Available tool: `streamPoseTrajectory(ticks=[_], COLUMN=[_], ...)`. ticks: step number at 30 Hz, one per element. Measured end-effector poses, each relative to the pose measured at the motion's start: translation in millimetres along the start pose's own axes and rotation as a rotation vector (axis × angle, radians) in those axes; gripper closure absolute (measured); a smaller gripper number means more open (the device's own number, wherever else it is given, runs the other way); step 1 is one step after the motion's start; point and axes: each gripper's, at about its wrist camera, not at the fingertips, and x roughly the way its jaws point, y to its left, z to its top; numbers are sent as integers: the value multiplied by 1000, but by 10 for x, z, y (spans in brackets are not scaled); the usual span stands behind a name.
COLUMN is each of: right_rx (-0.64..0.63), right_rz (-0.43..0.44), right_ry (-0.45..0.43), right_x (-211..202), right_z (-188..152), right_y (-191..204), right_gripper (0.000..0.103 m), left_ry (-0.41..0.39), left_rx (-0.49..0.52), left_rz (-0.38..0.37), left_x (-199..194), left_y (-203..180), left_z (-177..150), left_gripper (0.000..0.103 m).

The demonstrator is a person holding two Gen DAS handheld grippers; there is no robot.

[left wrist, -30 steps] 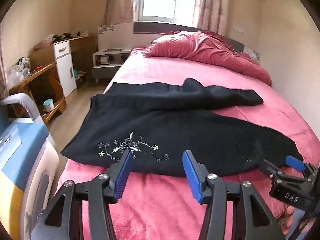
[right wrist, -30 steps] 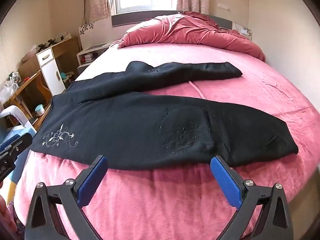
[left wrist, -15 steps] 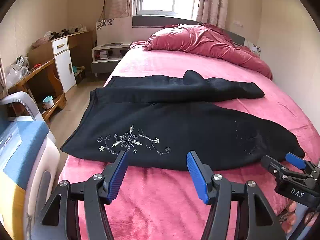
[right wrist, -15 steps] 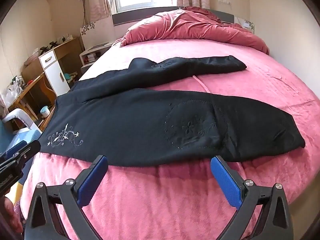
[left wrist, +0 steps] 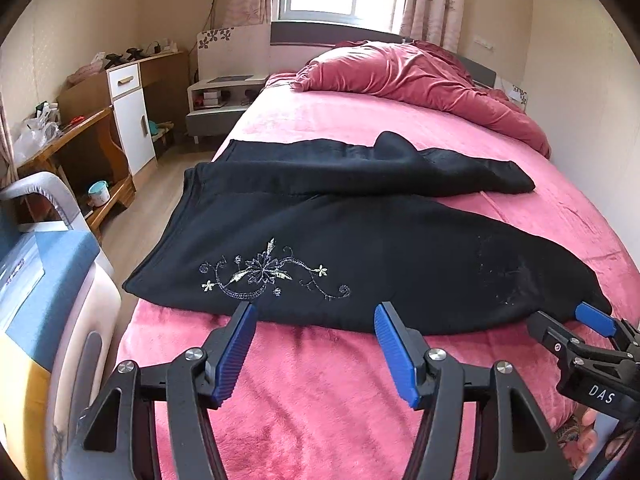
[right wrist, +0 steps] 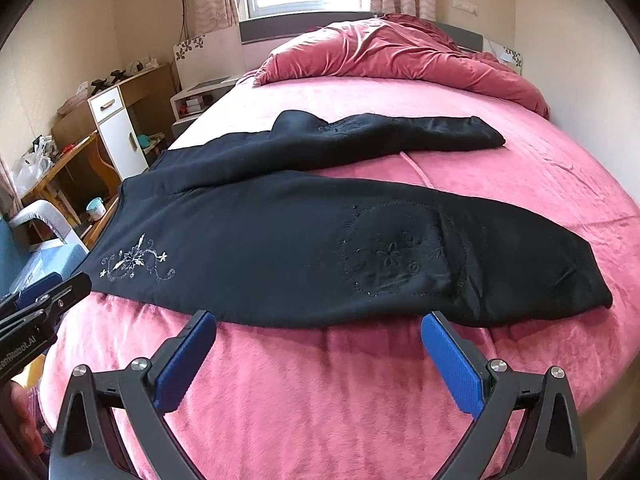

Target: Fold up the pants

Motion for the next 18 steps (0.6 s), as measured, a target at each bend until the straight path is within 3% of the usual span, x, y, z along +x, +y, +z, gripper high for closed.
streamPoseTrajectory(ticks=[18], right_rx=[21], right_rz=[-2], right_ry=[5], right_x=[-10], right_z=[3], right_y=[-37], right_gripper=[0], left_ry=[4], left_rx=[-6], left_rz=[2], left_x=[-15], left_y=[13], left_z=[7], left_gripper=[36])
